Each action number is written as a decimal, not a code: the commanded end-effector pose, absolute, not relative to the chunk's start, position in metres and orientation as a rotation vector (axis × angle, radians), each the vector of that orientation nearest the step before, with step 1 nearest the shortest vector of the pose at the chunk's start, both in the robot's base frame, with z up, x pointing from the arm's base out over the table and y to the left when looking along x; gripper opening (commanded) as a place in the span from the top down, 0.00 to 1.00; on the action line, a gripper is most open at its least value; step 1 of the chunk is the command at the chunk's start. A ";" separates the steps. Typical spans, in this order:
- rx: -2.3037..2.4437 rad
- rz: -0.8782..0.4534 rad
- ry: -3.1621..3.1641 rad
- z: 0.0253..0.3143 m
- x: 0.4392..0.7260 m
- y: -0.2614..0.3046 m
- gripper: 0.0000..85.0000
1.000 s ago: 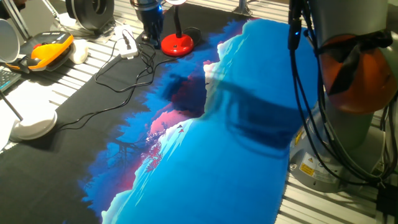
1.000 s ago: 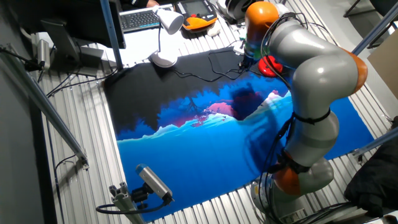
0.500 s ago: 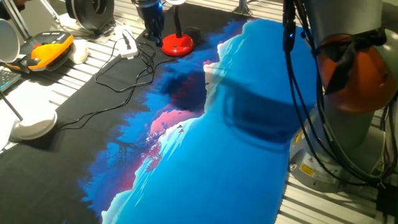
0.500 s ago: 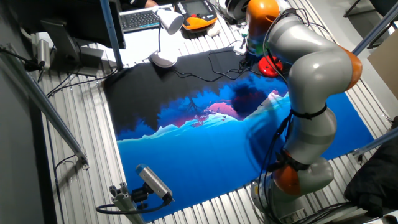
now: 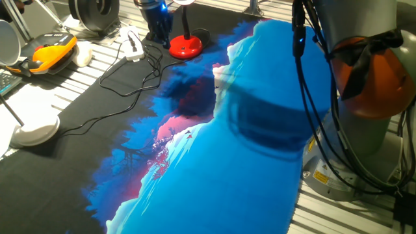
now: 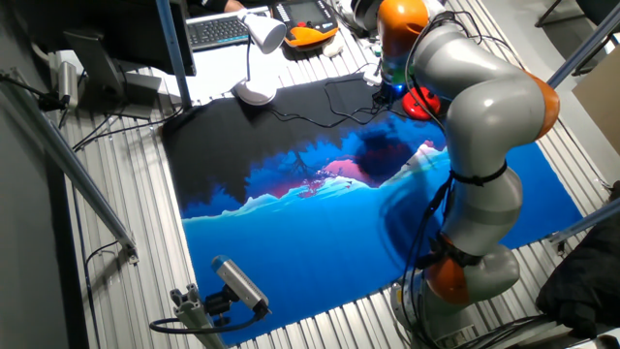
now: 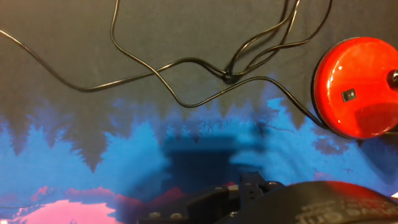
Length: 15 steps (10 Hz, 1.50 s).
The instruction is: Turn on the desk lamp by pressing the button
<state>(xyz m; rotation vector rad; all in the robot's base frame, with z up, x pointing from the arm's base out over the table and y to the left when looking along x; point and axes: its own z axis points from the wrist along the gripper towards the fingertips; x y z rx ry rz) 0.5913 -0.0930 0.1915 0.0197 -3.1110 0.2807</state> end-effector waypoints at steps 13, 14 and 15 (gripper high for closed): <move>0.311 0.609 -3.107 0.171 0.620 -0.155 1.00; 0.330 0.621 -3.108 0.169 0.622 -0.162 1.00; 0.349 0.597 -3.117 0.166 0.623 -0.172 1.00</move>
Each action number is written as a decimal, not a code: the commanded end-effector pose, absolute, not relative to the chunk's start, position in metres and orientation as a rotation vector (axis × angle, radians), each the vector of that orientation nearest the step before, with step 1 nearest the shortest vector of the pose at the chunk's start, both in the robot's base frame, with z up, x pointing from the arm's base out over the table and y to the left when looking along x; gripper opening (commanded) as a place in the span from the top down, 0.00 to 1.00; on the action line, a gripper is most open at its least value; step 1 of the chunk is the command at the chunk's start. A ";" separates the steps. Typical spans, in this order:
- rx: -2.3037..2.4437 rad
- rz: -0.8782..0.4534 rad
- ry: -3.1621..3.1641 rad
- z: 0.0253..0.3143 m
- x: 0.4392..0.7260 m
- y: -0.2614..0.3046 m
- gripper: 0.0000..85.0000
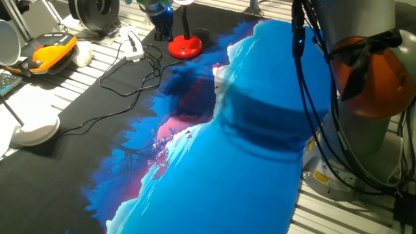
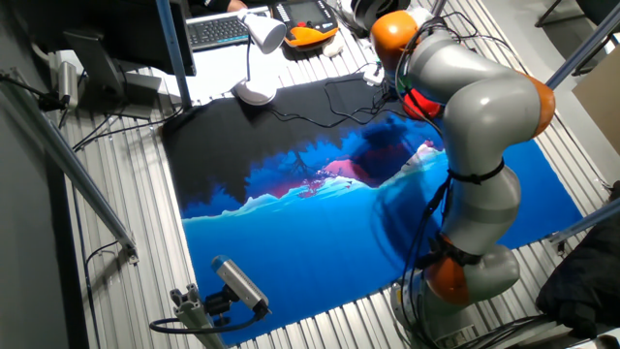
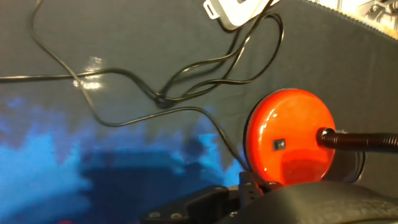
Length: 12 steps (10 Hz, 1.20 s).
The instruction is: Turn on the desk lamp by pressing the button
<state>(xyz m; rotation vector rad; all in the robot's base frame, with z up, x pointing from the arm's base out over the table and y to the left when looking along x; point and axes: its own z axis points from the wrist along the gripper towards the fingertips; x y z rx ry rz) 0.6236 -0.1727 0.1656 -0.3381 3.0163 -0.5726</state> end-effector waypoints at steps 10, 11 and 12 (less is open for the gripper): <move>-0.230 -0.591 3.094 0.160 0.627 -0.179 1.00; -0.218 -0.622 3.089 0.160 0.627 -0.179 1.00; -0.181 -0.622 3.070 0.160 0.627 -0.179 1.00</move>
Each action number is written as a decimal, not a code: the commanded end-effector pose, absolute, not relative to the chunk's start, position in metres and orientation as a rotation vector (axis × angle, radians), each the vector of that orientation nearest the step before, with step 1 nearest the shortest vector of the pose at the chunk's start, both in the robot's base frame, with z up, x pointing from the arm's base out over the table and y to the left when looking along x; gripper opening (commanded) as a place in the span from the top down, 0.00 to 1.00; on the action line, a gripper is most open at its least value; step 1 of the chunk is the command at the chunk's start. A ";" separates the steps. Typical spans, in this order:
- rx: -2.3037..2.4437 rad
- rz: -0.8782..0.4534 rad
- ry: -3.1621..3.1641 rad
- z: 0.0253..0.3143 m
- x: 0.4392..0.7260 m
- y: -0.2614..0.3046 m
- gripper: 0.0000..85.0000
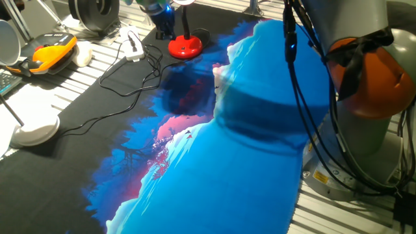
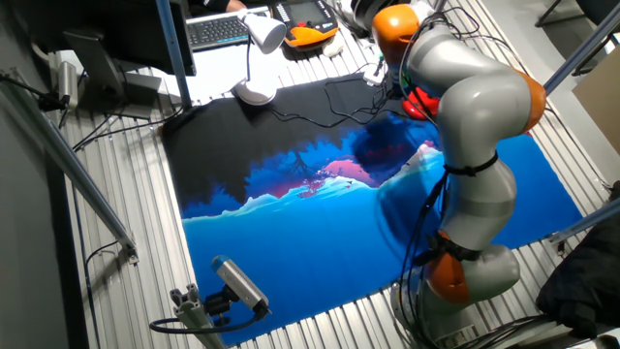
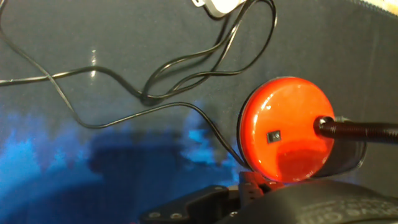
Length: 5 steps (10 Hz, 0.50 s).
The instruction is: Turn on the desk lamp by pressing the button
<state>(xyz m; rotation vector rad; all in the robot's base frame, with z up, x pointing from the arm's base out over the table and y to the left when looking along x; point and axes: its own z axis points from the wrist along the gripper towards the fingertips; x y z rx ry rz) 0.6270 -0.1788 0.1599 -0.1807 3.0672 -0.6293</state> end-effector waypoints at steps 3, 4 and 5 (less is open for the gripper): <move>-0.187 -0.749 3.018 0.160 0.627 -0.179 1.00; -0.201 -0.786 3.005 0.160 0.627 -0.179 1.00; -0.207 -0.787 3.001 0.159 0.627 -0.179 1.00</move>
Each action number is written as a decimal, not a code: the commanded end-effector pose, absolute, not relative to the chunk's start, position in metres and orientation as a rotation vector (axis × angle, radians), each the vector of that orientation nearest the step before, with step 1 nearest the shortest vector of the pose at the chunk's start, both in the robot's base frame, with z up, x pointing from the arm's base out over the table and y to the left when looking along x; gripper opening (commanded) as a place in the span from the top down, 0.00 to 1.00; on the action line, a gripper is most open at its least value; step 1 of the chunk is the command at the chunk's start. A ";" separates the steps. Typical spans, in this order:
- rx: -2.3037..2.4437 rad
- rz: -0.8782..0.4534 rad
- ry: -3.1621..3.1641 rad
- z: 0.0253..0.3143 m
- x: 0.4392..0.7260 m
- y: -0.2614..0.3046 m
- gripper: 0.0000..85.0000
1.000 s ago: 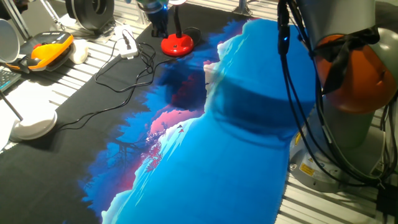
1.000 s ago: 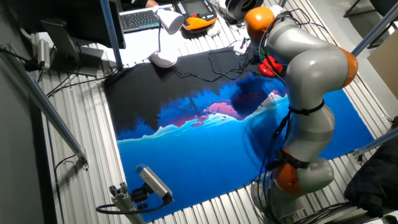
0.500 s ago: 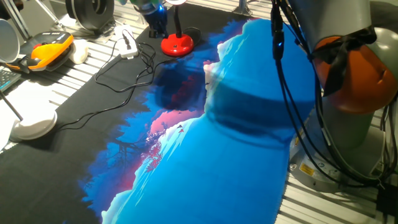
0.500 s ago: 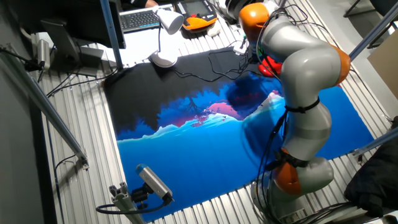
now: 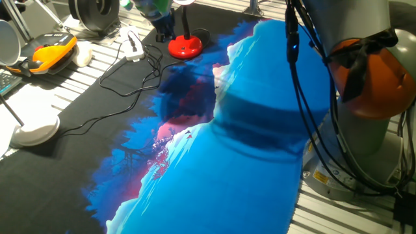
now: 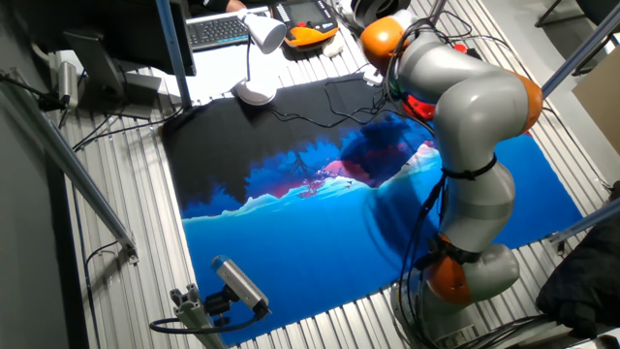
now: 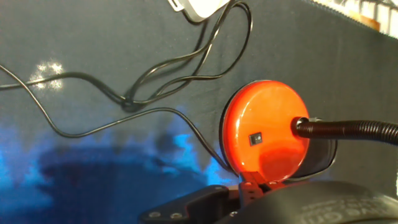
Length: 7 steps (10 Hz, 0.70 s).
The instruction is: Turn on the desk lamp by pressing the button
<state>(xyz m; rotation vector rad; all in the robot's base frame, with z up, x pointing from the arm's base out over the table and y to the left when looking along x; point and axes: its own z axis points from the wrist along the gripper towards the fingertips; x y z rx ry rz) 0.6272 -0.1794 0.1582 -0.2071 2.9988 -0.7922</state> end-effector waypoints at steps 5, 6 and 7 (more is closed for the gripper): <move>-0.240 -0.813 2.962 0.135 0.631 -0.201 1.00; -0.238 -0.805 2.955 0.130 0.632 -0.206 1.00; -0.237 -0.805 2.949 0.126 0.634 -0.210 1.00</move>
